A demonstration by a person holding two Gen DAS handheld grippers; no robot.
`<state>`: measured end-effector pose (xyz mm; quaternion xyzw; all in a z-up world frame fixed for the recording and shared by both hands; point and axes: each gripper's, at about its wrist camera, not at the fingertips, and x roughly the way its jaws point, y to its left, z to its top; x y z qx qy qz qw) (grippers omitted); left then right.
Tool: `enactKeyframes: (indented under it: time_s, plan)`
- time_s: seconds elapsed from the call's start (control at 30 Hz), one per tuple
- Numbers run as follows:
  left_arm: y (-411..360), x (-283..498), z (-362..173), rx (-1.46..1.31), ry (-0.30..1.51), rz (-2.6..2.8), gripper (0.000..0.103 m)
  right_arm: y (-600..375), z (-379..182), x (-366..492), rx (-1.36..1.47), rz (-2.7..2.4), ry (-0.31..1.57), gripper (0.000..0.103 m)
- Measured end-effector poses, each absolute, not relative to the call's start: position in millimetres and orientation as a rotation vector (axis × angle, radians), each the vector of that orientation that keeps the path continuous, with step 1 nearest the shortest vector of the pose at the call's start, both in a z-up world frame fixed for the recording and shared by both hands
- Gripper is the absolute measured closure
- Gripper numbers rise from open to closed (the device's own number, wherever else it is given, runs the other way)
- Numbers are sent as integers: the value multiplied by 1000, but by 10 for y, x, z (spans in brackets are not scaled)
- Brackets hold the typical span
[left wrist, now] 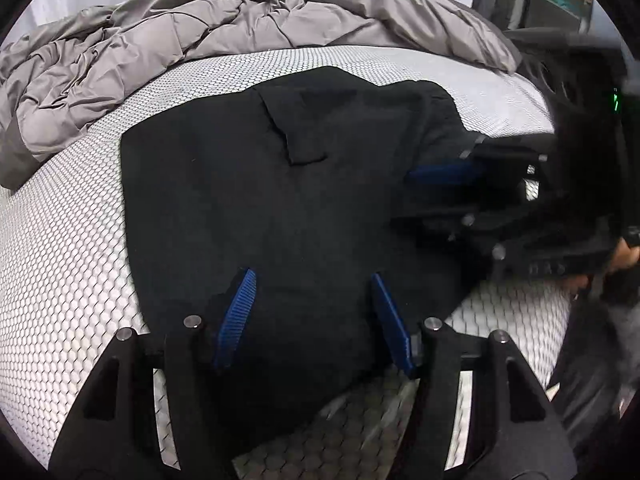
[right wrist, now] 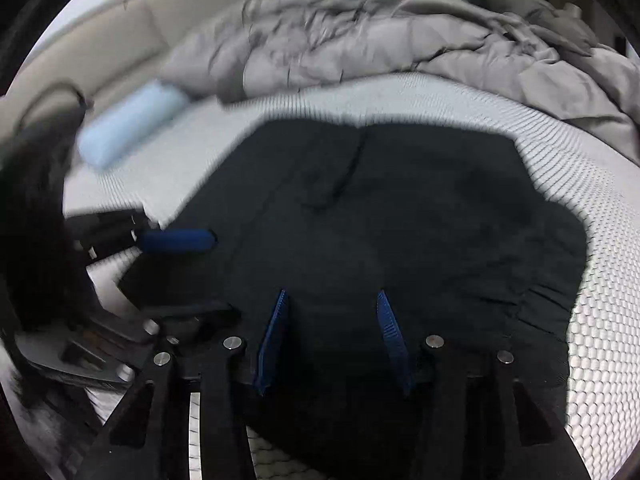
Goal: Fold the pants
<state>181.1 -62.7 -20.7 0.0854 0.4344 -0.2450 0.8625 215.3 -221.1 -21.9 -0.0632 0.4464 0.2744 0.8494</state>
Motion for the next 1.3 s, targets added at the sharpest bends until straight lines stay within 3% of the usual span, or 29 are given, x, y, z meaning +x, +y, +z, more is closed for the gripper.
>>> enactKeyframes:
  time_s: [0.17, 0.37, 0.5, 0.7, 0.8, 0.87, 0.93, 1.0, 1.17, 1.3]
  plan:
    - [-500, 1696, -169, 196, 909, -486, 44, -2493, -137, 1901, -432, 287, 784, 55]
    - [-489, 1616, 100, 221, 878, -423, 43, -2801, 92, 1964, -210, 337, 794, 54]
    - [-557, 1787, 209, 207, 831, -435, 31, -2661, 380, 1956, -99, 430, 717, 54]
    - [-503, 2164, -169, 173, 953, -404, 31, -2069, -118, 2419, -193, 524, 940, 54]
    - [-299, 2089, -157, 149, 950, -400, 26, -2205, -148, 2381, -274, 444, 933, 56]
    - [-222, 2028, -175, 168, 956, -371, 26, -2398, -74, 2291, -331, 380, 907, 63]
    - [-165, 2004, -158, 161, 962, -348, 26, -2571, -46, 2198, -321, 359, 898, 63]
    - [-158, 1957, -103, 152, 959, -314, 33, -2630, -29, 2141, -333, 315, 885, 61]
    - [-264, 1987, 215, 119, 848, -338, 33, -2570, 184, 2108, -208, 402, 809, 56]
    - [-460, 2381, -8, 104, 941, -352, 34, -2374, 197, 2462, -121, 471, 841, 54]
